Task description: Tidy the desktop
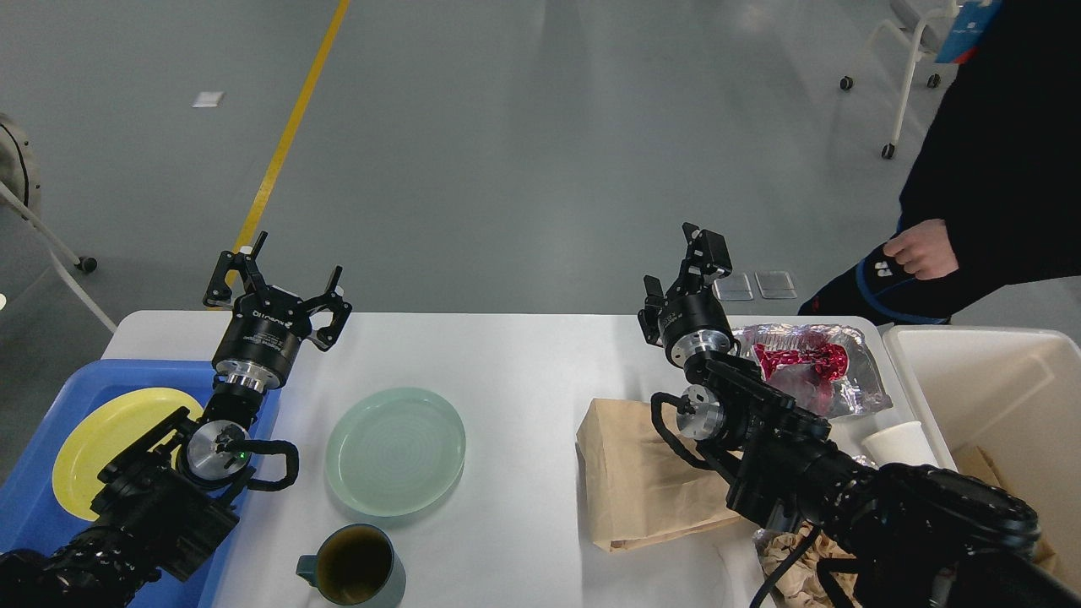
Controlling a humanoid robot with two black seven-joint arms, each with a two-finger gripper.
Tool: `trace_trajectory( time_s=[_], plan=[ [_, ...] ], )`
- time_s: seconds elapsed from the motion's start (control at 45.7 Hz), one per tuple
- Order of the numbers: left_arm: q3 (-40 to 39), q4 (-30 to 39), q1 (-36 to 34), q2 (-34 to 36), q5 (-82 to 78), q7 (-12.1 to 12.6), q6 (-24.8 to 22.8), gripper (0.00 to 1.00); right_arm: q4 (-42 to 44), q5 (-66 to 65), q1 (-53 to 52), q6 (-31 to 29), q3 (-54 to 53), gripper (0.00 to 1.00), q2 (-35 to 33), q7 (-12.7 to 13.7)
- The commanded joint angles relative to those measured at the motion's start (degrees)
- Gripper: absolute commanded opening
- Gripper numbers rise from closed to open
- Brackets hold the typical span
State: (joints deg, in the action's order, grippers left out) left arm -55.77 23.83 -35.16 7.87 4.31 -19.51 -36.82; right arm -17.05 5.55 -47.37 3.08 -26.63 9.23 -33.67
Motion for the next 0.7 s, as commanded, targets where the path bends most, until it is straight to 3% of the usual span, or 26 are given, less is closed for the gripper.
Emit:
trace_trajectory(
  time_s=[0.0, 0.088, 0.46, 0.679],
  plan=[
    [-0.3, 0.3, 0.2, -1.4, 0.1, -0.2, -0.4, 0.97, 0.0, 0.0, 0.0, 0.0, 0.0, 1.0, 0.0, 0.0],
    [-1.3, 0.4, 0.6, -2.5, 0.1, -0.6, -2.4, 0.97, 0.0, 0.0, 0.0, 0.0, 0.0, 1.0, 0.0, 0.0],
    [-1.4, 0.4, 0.6, -2.8, 0.1, -0.7, -2.4, 0.97, 0.0, 0.0, 0.0, 0.0, 0.0, 1.0, 0.0, 0.0],
    [1.5, 0.3, -5.2, -1.5, -0.8, 0.4, 4.5, 0.97, 0.0, 0.0, 0.0, 0.0, 0.0, 1.0, 0.0, 0.0]
  ],
)
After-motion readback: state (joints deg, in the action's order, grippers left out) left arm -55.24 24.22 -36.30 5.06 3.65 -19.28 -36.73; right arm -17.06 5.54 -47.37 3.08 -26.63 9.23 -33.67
